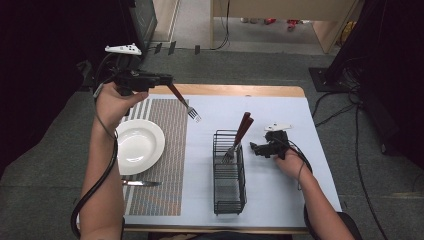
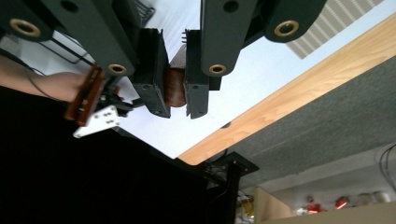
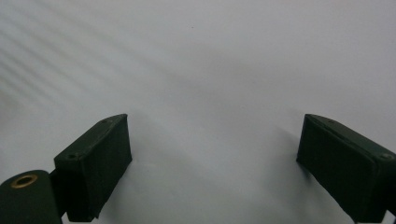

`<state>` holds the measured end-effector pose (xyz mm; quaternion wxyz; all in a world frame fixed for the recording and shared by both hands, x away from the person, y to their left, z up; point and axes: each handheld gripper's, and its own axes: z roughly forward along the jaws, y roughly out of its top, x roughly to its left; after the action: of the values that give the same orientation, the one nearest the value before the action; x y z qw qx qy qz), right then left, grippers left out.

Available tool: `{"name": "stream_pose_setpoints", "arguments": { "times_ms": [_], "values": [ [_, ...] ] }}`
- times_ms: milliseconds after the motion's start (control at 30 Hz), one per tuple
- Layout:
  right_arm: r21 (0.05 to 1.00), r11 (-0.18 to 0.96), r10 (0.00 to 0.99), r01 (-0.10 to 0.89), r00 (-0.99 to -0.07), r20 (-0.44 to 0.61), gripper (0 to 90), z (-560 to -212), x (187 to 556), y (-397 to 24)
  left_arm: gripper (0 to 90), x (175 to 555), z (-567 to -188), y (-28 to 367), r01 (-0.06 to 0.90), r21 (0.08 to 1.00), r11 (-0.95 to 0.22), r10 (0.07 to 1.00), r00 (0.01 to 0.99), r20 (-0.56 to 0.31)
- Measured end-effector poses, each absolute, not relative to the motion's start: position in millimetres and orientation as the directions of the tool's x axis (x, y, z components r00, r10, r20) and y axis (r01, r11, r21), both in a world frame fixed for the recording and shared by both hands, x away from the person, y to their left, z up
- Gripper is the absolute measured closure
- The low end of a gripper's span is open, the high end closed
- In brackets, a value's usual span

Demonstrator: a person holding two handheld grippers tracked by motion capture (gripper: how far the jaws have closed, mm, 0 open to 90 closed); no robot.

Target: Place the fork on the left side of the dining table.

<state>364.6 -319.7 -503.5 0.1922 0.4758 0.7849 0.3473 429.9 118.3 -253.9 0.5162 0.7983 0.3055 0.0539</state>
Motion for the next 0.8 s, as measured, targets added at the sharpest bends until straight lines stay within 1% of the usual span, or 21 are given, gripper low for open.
{"name": "stream_pose_setpoints", "arguments": {
  "times_ms": [167, 300, 600, 800],
  "values": [
    [0.728, 0.306, 0.881, 0.614, -0.473, 0.029, 9.1, -504, 365, -320, 81.7, 441, -260, 126, 0.441, 0.854, -0.277, 0.573, 0.789, -0.221],
    [0.729, 0.307, 0.880, 0.612, -0.474, 0.027, 9.1, -504, 365, -320, 81.8, 445, -266, 133, 0.451, 0.857, -0.248, 0.589, 0.773, -0.236],
    [0.729, 0.307, 0.880, 0.612, -0.474, 0.026, 9.1, -504, 365, -320, 81.8, 452, -282, 145, 0.476, 0.851, -0.223, 0.618, 0.744, -0.254],
    [0.728, 0.307, 0.880, 0.613, -0.474, 0.027, 9.1, -504, 365, -320, 81.7, 462, -303, 155, 0.505, 0.839, -0.201, 0.657, 0.705, -0.267]
  ]
}}
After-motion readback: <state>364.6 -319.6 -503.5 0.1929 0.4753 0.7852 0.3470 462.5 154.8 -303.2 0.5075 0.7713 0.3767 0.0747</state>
